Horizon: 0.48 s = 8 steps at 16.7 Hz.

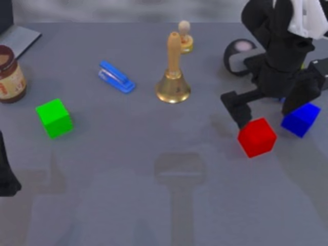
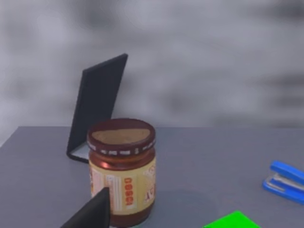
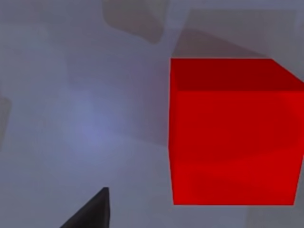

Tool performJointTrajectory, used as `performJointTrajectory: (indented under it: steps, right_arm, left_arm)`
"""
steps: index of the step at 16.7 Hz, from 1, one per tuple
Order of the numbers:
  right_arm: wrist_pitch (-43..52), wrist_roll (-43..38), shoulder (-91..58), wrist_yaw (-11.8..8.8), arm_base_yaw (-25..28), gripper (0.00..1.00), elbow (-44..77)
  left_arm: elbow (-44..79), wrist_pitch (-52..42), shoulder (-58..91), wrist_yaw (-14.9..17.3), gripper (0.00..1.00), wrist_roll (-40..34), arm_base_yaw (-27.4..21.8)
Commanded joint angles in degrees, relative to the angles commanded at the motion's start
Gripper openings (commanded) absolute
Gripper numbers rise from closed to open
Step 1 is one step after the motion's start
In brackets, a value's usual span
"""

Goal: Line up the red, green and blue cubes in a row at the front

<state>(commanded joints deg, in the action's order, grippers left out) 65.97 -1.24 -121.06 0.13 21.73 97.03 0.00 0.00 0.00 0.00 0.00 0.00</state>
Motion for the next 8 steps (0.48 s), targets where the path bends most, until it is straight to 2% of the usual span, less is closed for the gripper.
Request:
performJointTrajectory:
  steps: [5,8]
  right_arm:
    - [-1.07,0.08,-0.26,0.00,-0.21,1.00,-0.89]
    - [-6.72,0.05,-2.35,0.02,-0.07,1.00,-4.36]
  left_arm:
    - [0.00,0.00,0.00,0.00,1.00,0.00,0.00]
    - [0.00,0.00,0.00,0.00,1.00,0.00,0.00]
